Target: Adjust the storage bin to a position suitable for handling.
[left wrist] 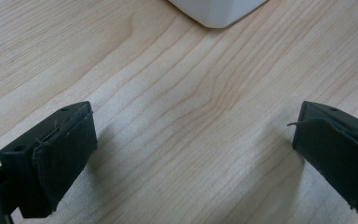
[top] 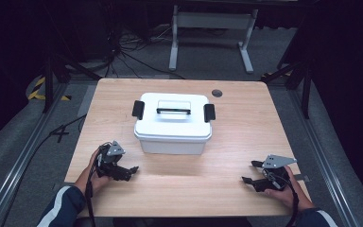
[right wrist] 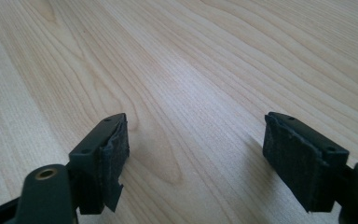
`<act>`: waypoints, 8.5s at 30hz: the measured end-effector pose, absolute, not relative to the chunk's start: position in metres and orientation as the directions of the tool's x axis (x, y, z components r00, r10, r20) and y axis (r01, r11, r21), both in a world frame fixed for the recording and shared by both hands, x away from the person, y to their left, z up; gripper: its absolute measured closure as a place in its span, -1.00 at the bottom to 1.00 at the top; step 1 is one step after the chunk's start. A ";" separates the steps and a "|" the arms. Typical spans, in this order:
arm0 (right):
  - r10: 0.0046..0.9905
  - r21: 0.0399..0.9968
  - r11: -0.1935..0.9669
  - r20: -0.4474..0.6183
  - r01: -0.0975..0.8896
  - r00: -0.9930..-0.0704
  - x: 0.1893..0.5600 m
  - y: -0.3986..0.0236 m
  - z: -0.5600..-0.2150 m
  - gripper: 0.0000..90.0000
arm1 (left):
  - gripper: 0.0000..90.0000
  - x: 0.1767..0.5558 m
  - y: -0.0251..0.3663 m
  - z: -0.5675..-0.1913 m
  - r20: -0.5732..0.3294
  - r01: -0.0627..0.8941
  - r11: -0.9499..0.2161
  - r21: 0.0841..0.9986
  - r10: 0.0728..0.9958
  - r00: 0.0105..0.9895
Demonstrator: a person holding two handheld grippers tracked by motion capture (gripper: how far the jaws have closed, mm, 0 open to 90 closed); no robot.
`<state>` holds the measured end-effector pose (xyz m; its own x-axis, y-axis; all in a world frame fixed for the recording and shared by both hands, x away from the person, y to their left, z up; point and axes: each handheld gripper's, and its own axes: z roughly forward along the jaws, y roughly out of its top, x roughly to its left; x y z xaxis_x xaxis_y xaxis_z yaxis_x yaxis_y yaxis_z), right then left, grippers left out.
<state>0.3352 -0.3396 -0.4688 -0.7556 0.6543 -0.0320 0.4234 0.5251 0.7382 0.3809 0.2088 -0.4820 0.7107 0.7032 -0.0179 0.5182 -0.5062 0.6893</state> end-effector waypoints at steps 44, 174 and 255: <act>0.580 0.698 0.643 -0.176 0.315 -0.795 0.391 -0.303 -0.350 -0.29 | -1.00 0.380 0.222 -0.482 -0.010 0.444 -0.576 0.686 0.603 0.798; 0.120 0.380 0.922 -0.451 -0.068 -0.885 0.463 -0.090 -0.240 0.89 | -1.00 0.377 0.220 -0.482 -0.017 0.474 -0.550 0.688 0.640 0.768; 0.480 0.481 0.834 -0.393 0.270 -0.784 0.457 -0.319 -0.267 0.88 | -1.00 0.377 0.220 -0.482 -0.019 0.476 -0.551 0.686 0.641 0.768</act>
<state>0.4570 -0.3190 -0.2670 -0.7839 0.4805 -0.3933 0.2701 0.8342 0.4807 0.3766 0.2201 -0.4821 0.7677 0.6405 -0.0189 0.4763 -0.5507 0.6855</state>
